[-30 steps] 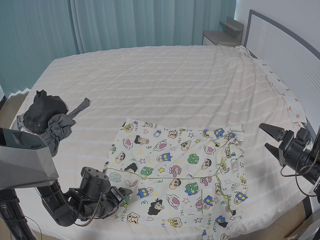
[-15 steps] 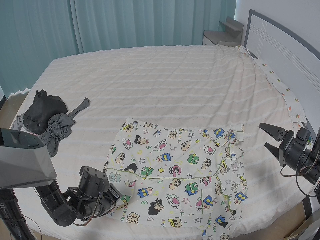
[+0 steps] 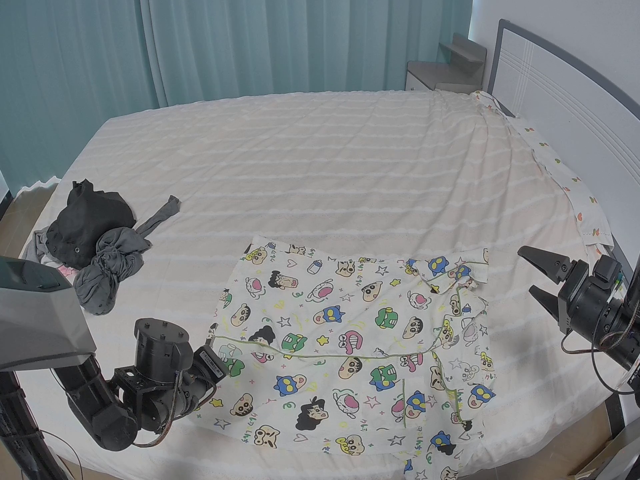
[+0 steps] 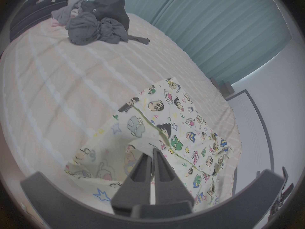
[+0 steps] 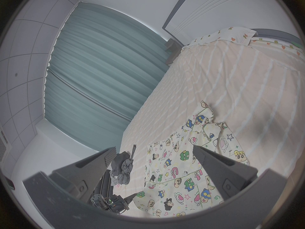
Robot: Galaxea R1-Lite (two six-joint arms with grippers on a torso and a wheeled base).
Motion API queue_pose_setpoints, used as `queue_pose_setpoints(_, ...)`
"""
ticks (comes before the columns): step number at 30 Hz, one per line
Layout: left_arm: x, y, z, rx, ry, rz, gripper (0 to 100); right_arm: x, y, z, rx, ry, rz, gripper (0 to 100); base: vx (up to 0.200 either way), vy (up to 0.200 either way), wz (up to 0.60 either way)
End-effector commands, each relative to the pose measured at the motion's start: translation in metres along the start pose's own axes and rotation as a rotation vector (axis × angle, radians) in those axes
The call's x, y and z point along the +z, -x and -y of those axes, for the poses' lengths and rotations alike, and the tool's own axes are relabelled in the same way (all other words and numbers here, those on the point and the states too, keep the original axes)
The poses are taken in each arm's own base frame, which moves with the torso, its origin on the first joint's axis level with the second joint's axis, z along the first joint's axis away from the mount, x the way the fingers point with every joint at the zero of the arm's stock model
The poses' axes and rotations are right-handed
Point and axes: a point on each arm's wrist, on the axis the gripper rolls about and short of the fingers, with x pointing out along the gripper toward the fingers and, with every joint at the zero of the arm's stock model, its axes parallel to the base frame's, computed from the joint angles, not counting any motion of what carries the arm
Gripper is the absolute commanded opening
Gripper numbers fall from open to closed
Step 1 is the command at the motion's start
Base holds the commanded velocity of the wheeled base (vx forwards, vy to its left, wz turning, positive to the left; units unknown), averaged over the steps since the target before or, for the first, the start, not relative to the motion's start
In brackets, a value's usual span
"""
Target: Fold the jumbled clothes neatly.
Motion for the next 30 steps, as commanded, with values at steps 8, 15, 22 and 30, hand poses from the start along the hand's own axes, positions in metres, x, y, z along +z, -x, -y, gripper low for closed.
queue_pose_setpoints(8, 0.007, -0.023, -0.025, 0.072, -0.014, 0.064, 0, 0.0, 0.0, 0.0, -0.002, 0.0, -0.001, 100, 0.0, 0.0, 0.0)
queue_pose_setpoints(15, -0.001, -0.037, -0.043, 0.046, -0.082, 0.105, 0, -0.001, 0.0, 0.001, -0.004, 0.0, -0.002, 100, 0.0, 0.0, 0.0)
queue_pose_setpoints(22, 0.008, -0.042, -0.052, 0.063, -0.091, 0.14, 0, -0.001, 0.0, 0.001, -0.005, -0.001, -0.003, 100, 0.0, 0.0, 0.0)
queue_pose_setpoints(30, 0.016, -0.043, -0.058, 0.068, -0.076, 0.142, 100, -0.001, 0.0, 0.002, -0.008, -0.001, -0.003, 100, 0.0, 0.0, 0.0)
